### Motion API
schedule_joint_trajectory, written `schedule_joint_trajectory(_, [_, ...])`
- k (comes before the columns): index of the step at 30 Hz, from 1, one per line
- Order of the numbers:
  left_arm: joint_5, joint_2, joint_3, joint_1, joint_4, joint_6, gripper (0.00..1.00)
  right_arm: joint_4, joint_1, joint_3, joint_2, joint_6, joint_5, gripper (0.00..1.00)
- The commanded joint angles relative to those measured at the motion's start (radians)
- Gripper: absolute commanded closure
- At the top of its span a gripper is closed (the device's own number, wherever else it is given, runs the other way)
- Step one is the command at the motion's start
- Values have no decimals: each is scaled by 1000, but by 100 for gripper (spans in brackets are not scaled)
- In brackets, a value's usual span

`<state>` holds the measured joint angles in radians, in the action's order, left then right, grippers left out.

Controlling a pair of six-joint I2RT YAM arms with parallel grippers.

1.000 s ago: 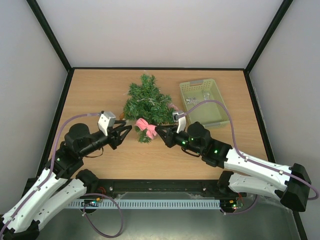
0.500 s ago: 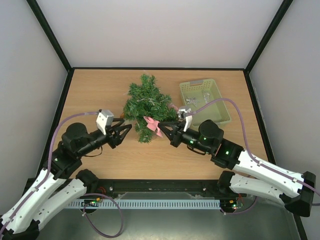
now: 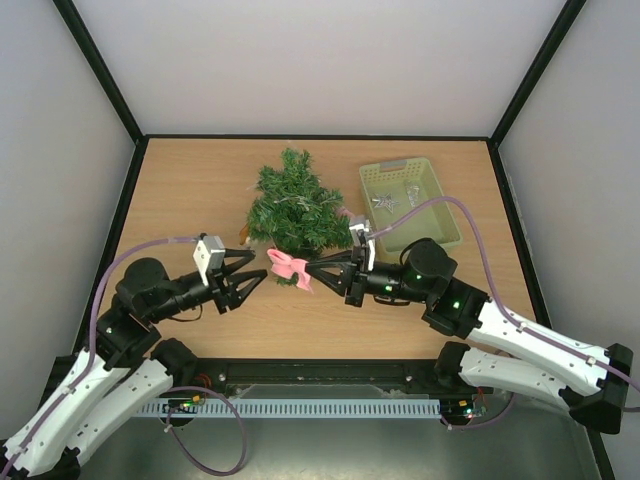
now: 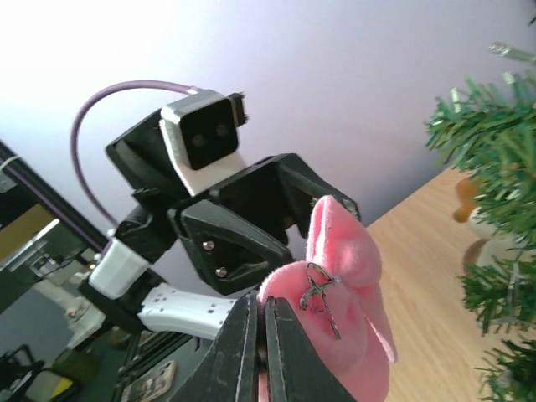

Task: Decorate the small christmas tree
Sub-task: Adjust the decoration item on the Christmas tree.

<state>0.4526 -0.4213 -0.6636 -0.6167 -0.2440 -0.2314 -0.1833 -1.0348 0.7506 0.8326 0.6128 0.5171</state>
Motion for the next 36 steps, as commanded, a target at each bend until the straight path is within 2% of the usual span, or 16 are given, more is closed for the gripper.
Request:
schedule_joint_trajectory(1, [74, 9, 26, 5, 54, 34, 44, -100, -5, -14, 10, 53, 103, 98])
schedule_joint_trajectory(12, [123, -14, 50, 4, 142, 78, 49, -148, -5, -28, 37, 82, 132, 98])
schedule_joint_trajectory(15, [118, -22, 48, 5, 142, 90, 59, -143, -5, -27, 40, 85, 136, 98])
schedule_joint_trajectory(18, [119, -23, 37, 4, 138, 110, 86, -130, -5, -31, 32, 77, 125, 98])
schedule_joint_trajectory(20, [107, -24, 29, 4, 137, 113, 97, -84, -5, -27, 26, 52, 77, 98])
schedule_joint_trajectory(22, [59, -25, 25, 5, 130, 112, 98, 3, -5, -13, 23, -16, -25, 98])
schedule_joint_trajectory(24, [11, -35, 24, 4, 119, 123, 98, 81, -5, -7, 11, -68, -194, 98])
schedule_joint_trajectory(27, [-50, -61, 13, 5, 98, 144, 98, 99, -5, -28, -13, -98, -402, 98])
schedule_joint_trajectory(36, [-105, -163, -52, 4, 73, 159, 98, 91, -4, 3, 61, -177, -489, 98])
